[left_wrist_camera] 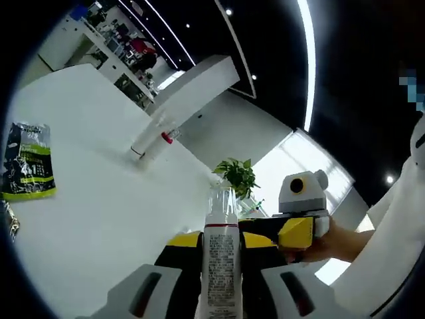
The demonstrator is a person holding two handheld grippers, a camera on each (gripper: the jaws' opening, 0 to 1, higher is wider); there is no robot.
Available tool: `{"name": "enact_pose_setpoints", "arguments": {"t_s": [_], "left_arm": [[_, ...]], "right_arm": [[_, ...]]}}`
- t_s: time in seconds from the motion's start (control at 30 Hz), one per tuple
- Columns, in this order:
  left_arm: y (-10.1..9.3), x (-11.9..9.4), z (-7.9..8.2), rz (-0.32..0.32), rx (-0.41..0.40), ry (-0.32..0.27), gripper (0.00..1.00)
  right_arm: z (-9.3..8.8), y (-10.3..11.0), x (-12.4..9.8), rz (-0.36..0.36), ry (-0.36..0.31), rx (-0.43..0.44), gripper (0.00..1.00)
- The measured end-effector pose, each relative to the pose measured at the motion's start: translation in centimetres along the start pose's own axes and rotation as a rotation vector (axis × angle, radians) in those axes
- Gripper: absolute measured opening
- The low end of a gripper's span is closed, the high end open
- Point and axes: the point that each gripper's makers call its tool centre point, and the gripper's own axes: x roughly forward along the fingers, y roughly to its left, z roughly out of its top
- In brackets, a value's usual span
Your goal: Arrange the skincare products in the storage area until every visible bottle or jar stands upright without overlapping.
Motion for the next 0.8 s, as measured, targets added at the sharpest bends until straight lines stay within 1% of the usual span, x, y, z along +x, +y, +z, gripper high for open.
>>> {"name": "enact_pose_setpoints", "arguments": {"t_s": [0.03, 0.07, 0.1, 0.13, 0.2, 0.27, 0.3, 0.4, 0.43, 0.47, 0.5, 0.6, 0.63, 0.7, 0.8], "left_arm": [[-0.4, 0.1, 0.0, -0.011, 0.001, 0.003, 0.21], [-0.6, 0.2, 0.0, -0.017, 0.009, 0.009, 0.21], [-0.8, 0.3, 0.0, -0.023, 0.016, 0.014, 0.21], [-1.0, 0.4, -0.2, -0.032, 0.033, 0.033, 0.21], [-1.5, 0.7, -0.5, -0.07, 0.04, 0.05, 0.21], [-1.9, 1.1, -0.5, -0.087, 0.041, 0.051, 0.21], [-2.1, 1.3, -0.6, -0.098, 0.038, 0.057, 0.21], [-2.6, 1.4, -0.5, -0.126, 0.036, 0.054, 0.21], [-3.1, 1.3, -0.4, -0.154, 0.032, 0.045, 0.21], [-3.3, 1.3, -0.4, -0.17, 0.027, 0.043, 0.21], [-3.6, 1.2, -0.5, -0.196, 0.021, 0.04, 0.21], [-3.9, 1.0, -0.8, -0.227, -0.002, 0.054, 0.21], [-4.0, 0.9, -0.8, -0.23, -0.002, 0.053, 0.21], [-4.0, 0.8, -0.8, -0.24, -0.009, 0.059, 0.21], [-3.7, 0.9, -1.4, -0.229, -0.011, 0.099, 0.21]], "right_arm": [[0.3, -0.2, -0.2, -0.006, -0.01, 0.035, 0.32], [0.4, -0.3, -0.2, -0.008, -0.013, 0.039, 0.31], [0.9, -0.7, -0.5, -0.021, -0.035, 0.056, 0.29], [1.1, -1.0, -0.7, -0.033, -0.038, 0.068, 0.29], [1.1, -1.2, -0.7, -0.031, -0.036, 0.065, 0.27], [1.0, -1.2, -0.7, -0.031, -0.032, 0.066, 0.24], [0.9, -1.4, -1.0, -0.043, -0.033, 0.049, 0.22], [1.0, -1.3, -1.5, -0.035, -0.048, 0.062, 0.22], [1.1, -1.0, -1.7, -0.019, -0.058, 0.06, 0.22], [1.2, -0.9, -1.8, -0.007, -0.062, 0.062, 0.22], [1.1, -0.7, -1.8, 0.002, -0.059, 0.067, 0.22], [0.8, -0.3, -1.7, 0.023, -0.044, 0.068, 0.23], [0.8, -0.1, -1.8, 0.028, -0.042, 0.067, 0.22], [0.7, 0.2, -1.6, 0.029, -0.032, 0.026, 0.22], [0.5, 0.3, -1.1, 0.013, -0.002, -0.021, 0.21]]}}
